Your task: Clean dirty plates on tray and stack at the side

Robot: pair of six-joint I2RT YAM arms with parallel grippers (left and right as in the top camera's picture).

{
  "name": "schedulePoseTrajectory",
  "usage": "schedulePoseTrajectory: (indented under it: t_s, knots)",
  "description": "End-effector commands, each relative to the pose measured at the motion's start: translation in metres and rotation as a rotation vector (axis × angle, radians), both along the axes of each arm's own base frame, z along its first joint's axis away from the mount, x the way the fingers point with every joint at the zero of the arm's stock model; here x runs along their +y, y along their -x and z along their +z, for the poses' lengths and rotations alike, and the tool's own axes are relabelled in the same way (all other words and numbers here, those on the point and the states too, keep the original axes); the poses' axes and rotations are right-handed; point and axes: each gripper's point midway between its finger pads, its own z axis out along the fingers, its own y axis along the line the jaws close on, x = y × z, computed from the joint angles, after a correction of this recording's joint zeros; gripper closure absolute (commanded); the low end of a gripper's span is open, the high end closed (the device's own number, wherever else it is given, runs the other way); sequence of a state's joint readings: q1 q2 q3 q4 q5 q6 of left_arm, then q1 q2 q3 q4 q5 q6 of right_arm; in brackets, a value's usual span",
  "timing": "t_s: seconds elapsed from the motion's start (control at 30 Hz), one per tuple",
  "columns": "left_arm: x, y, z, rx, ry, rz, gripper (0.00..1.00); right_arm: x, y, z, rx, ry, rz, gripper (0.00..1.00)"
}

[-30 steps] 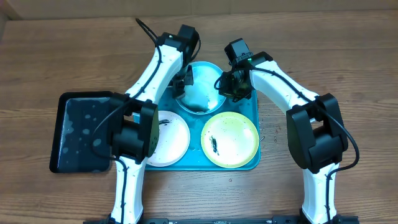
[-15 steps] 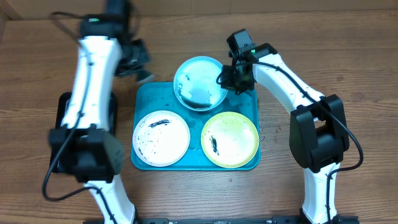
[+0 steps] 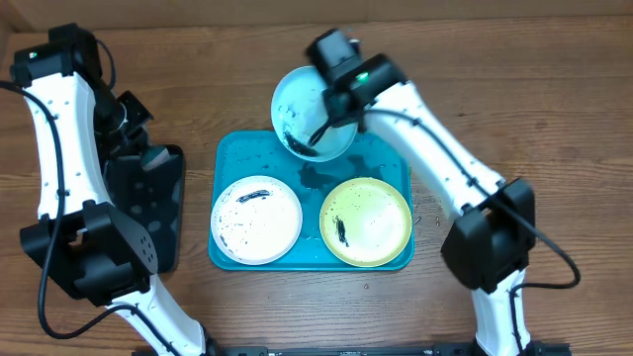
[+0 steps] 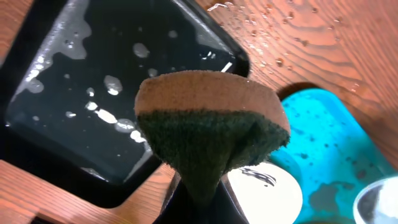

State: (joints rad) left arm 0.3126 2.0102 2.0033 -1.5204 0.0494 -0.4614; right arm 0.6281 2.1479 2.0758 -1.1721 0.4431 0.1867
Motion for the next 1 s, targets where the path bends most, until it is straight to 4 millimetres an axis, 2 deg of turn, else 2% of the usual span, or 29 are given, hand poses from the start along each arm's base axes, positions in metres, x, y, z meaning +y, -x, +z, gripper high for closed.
schedulePoseTrajectory:
  t_s: [0.0, 0.07, 0.27, 0.4, 0.5, 0.97]
  knots:
    - [0.011, 0.006, -0.003, 0.020, -0.044, -0.006, 0.96, -0.017, 0.004, 0.061, -0.235, 0.278, -0.038, 0.96]
    - [0.012, 0.008, -0.006, 0.029, -0.043, -0.003, 0.96, -0.013, 0.014, 0.070, -0.271, 0.359, -0.026, 0.96]
    - [0.015, 0.007, -0.007, 0.028, -0.054, -0.001, 0.96, 0.007, 0.037, 0.081, -0.319, 0.461, 0.034, 0.96]
    - [0.015, 0.005, -0.007, 0.016, -0.055, -0.001, 0.96, 0.012, 0.046, 0.099, -0.403, 0.560, 0.035, 0.96]
    - [0.015, 0.005, -0.007, 0.017, -0.054, -0.001, 0.96, 0.010, 0.051, 0.106, -0.418, 0.619, 0.046, 0.96]
    - [0.015, 0.005, -0.007, 0.016, -0.054, -0.001, 0.96, 0.006, 0.055, 0.106, -0.388, 0.678, 0.080, 0.96]
